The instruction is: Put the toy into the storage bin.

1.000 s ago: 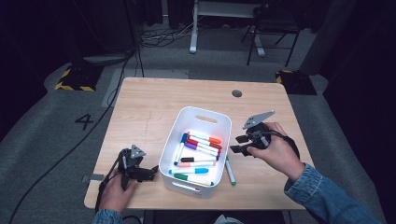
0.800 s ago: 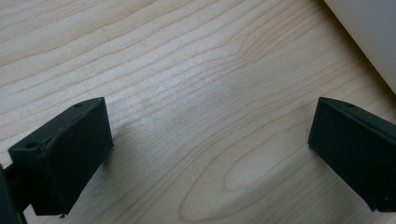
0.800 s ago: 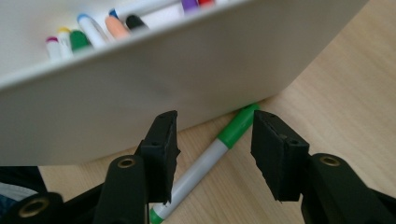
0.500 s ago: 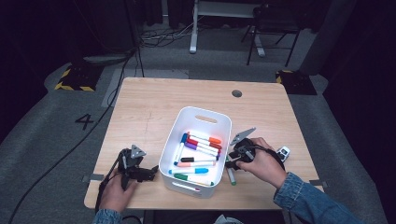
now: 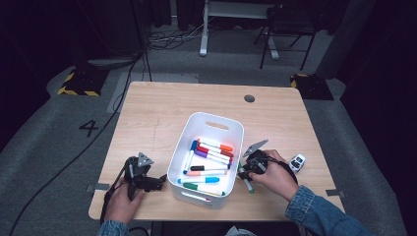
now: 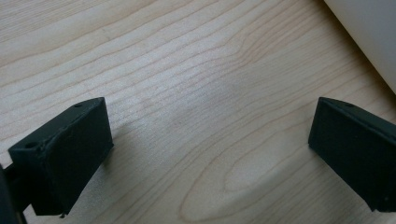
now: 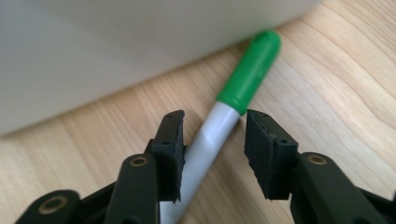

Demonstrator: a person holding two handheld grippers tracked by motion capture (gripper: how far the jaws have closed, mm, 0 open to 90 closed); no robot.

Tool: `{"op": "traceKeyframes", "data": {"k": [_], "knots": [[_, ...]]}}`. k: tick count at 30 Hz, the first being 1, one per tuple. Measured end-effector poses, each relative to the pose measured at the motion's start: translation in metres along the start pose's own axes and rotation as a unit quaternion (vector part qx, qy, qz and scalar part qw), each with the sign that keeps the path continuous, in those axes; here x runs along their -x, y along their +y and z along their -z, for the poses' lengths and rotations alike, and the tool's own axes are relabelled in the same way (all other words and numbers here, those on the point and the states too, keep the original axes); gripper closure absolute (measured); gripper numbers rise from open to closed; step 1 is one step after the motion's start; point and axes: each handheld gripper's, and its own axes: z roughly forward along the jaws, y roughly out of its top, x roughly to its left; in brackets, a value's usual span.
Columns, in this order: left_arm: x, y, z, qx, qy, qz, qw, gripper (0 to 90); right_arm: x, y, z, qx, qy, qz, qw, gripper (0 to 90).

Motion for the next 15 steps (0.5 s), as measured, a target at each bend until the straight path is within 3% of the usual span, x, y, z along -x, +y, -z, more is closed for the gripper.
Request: {"op": "traceKeyframes", "data": {"k": [6,15], "knots": [[0.0,0.0,0.0,0.0,0.0,0.0,1.0,0.0,0.008,-0.008,0.006,-0.014,-0.028,-0.009,0.9995,75.9],[0.0,0.0,0.0,0.0,0.0,0.0,1.0,0.0,0.016,-0.013,0.011,-0.022,-0.038,-0.034,0.9985,77.1]]}}
